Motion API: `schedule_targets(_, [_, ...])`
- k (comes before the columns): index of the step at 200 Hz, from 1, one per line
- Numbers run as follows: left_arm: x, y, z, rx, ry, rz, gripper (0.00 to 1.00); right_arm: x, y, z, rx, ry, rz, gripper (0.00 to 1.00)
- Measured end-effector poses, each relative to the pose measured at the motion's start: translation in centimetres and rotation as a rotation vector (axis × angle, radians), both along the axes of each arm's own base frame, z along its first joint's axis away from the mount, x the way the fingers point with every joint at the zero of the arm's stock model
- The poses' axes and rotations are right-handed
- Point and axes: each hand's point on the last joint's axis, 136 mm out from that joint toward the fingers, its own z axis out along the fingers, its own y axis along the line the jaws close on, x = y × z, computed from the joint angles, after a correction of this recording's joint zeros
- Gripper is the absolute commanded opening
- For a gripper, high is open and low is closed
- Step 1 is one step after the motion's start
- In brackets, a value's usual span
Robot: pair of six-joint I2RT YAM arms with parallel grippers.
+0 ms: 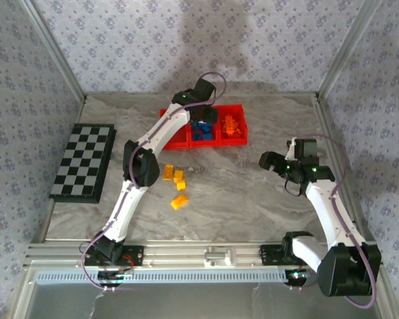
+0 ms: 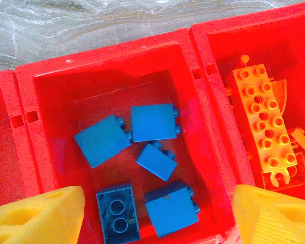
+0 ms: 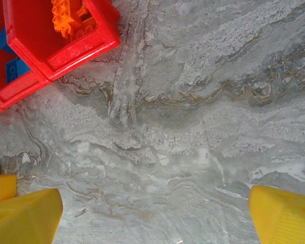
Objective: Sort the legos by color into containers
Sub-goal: Place the lego in the container, then pick up the lego from the center of the table.
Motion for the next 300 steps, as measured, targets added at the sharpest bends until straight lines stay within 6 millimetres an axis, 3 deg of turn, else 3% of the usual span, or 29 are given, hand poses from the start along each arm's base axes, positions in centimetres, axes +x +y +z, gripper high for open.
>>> schedule_targets(27, [-0.5, 0.3, -0.2, 0.025, 0.009, -0.021, 0.95, 0.0, 0.0, 0.1, 0.0, -0.004, 0.0, 0.96])
schedule_targets(48, [-2.3, 1.5, -0.3, 0.069, 0.037, -0.035, 1.0, 0.0, 0.0, 0.1, 0.001, -0.004, 0.001, 0.96])
schedule_targets(118, [-14.9, 9.3, 3.1, 0.053, 0.021, -0.014, 0.99, 0.4, 0.6, -0.8, 0.025, 0.027, 0.02, 0.96])
schedule_targets(139, [-18.0, 11.7, 1.5, 0.049, 0.043, 0.018, 0.96, 0.7, 0.8, -1.2, 0.027, 0.036, 0.029, 0.96])
schedule_targets(172, [-21.7, 15.3, -2.6, 0.087, 0.12, 0.089, 0.92, 1.0, 1.9, -2.1, 0.038, 0.062, 0.056, 0.96])
schedule_targets(196, [-22.3, 17.0, -4.1, 0.094, 0.161, 0.15, 0.91, 1.1, 3.0, -2.6, 0.043, 0.078, 0.082, 0.96])
schedule_targets(221, [-21.8, 17.9, -4.4, 0.071, 0.169, 0.204, 0.88, 1.2, 4.1, -2.3, 0.046, 0.072, 0.113, 0.96])
schedule_targets(300, [-20.5, 17.4, -7.3, 0.064, 0.254, 0.211, 0.84, 1.4, 4.3, -1.8, 0.035, 0.055, 0.115, 0.96])
